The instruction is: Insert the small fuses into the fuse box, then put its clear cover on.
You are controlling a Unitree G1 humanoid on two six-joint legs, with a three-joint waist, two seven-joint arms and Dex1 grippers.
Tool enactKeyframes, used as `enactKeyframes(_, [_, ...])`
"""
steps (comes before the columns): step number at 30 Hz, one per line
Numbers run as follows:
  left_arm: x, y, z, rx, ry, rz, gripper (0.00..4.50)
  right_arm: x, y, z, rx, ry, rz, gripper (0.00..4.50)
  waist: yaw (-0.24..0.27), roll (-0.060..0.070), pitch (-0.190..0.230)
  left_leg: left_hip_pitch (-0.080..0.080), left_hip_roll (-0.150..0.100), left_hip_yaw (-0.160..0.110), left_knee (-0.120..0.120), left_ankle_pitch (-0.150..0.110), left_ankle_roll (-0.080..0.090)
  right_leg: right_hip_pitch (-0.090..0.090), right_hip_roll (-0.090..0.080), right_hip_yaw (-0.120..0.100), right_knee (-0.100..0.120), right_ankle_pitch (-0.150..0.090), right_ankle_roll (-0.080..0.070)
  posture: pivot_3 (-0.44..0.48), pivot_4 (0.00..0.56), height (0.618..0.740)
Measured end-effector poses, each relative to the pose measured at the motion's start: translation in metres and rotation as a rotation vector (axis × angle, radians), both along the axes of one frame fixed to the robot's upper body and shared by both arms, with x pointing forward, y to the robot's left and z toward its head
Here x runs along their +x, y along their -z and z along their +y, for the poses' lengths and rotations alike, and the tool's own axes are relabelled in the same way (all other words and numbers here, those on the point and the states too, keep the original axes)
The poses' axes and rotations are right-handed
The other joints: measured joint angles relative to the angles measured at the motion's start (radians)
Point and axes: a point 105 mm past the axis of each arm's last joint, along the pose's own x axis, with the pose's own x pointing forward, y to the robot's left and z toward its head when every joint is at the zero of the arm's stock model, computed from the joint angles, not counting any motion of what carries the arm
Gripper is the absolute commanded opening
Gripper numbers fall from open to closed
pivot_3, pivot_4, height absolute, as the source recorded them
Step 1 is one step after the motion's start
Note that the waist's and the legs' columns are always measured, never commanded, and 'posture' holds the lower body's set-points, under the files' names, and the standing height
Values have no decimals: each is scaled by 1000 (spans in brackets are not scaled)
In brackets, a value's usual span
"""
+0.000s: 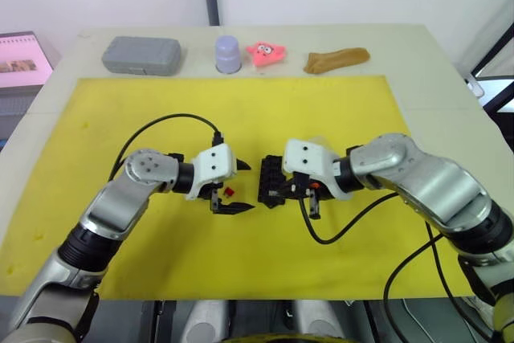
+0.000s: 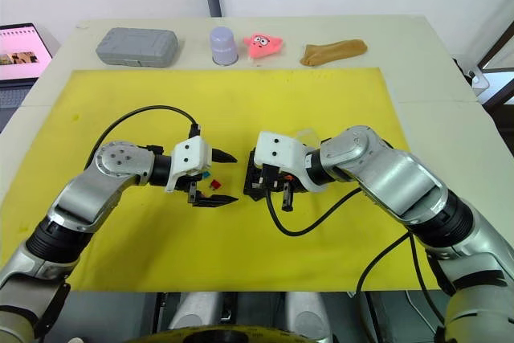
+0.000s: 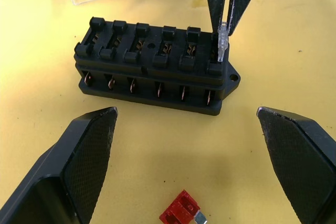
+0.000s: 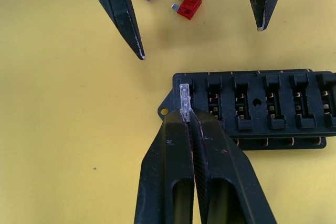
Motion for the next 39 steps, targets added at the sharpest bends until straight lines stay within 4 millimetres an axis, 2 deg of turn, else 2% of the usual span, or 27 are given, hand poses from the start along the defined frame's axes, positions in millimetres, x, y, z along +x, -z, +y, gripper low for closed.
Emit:
enactKeyframes(23, [-1, 2, 1, 0, -3, 8, 4500, 1, 3, 0, -14, -2, -21, 36, 0, 0, 0, 0, 0, 0, 0, 0, 0, 0, 0, 0, 0, 0, 0, 0, 150, 740])
enactKeyframes(39, [-1, 0, 0, -4, -6, -6, 4500, 3, 7, 3, -55, -73, -83, 36, -2, 0, 0, 0, 0, 0, 0, 0, 0, 0, 0, 0, 0, 0, 0, 0, 150, 740])
